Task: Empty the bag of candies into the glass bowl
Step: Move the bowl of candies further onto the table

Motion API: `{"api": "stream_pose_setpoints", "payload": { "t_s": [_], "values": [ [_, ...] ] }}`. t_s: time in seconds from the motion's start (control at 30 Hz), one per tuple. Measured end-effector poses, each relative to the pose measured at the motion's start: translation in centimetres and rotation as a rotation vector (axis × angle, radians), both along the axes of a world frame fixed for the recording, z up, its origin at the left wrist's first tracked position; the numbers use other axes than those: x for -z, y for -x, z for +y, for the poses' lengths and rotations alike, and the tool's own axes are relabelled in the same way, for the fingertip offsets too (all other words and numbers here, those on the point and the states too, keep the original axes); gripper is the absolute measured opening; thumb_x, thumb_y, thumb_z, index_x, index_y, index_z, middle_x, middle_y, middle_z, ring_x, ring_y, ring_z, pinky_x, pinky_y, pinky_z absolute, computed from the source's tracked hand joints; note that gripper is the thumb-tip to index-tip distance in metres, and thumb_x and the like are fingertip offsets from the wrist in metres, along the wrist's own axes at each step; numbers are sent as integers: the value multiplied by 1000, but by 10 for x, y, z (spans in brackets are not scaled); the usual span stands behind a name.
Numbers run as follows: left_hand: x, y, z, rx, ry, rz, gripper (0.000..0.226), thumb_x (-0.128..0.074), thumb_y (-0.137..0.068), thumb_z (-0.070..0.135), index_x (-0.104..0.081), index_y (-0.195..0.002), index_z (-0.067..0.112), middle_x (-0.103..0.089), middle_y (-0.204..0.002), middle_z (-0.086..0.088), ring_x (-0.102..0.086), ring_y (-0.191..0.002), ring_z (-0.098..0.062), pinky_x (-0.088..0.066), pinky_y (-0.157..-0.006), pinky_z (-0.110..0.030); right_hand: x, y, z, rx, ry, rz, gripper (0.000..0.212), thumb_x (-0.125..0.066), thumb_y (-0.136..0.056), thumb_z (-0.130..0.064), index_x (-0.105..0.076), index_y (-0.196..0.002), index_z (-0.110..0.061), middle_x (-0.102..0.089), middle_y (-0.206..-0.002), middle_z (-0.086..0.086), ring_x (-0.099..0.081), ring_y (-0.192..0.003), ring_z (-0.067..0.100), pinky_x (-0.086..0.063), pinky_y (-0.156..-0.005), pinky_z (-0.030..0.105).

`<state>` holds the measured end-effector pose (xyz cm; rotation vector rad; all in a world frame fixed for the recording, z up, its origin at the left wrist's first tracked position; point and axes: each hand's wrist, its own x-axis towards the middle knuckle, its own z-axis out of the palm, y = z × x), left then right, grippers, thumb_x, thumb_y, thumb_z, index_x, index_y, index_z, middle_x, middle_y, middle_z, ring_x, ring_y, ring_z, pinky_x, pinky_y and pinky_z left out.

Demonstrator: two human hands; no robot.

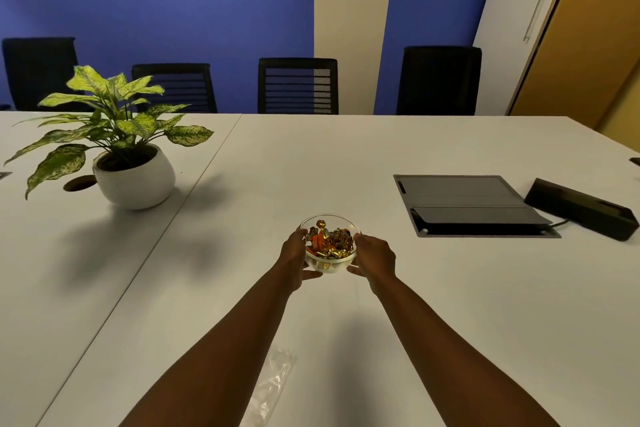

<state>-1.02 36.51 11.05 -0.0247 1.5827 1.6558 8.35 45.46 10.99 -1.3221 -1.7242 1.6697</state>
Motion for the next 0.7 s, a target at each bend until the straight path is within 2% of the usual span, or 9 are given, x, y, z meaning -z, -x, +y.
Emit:
{"api": "stream_pose_setpoints", "payload": {
  "t_s": [0.13,0.27,0.4,0.7],
  "values": [
    [6,17,16,-10,1,-11,25,-37,-96,30,-51,-110,15,-53,-108,-11,-51,-121,-39,-45,-90,-46,3,17,14,16,5,-9,34,-45,-96,-22,-63,-118,-3,-65,-120,19,-67,-100,37,-59,-83,46],
    [13,36,32,-8,18,-16,38,-36,-96,32,-51,-125,13,-54,-117,-15,-50,-122,-38,-45,-89,-46,7,36,29,18,2,-26,34,-45,-96,-22,-63,-117,-2,-66,-118,20,-68,-97,38,-59,-84,47],
    [20,56,48,-19,23,-27,37,-39,-96,31,-50,-126,13,-53,-133,-18,-50,-122,-38,-46,-87,-46,13,57,45,22,3,-36,34,-44,-96,-21,-63,-117,-2,-65,-119,20,-67,-99,38,-59,-84,47],
    [49,103,83,-12,-15,-51,43,-41,-95,36,-46,-134,16,-50,-139,-17,-47,-126,-37,-44,-87,-46,37,105,83,36,22,-54,32,-47,-94,-20,-65,-115,-4,-66,-117,19,-67,-99,38,-60,-80,46]
  ]
}}
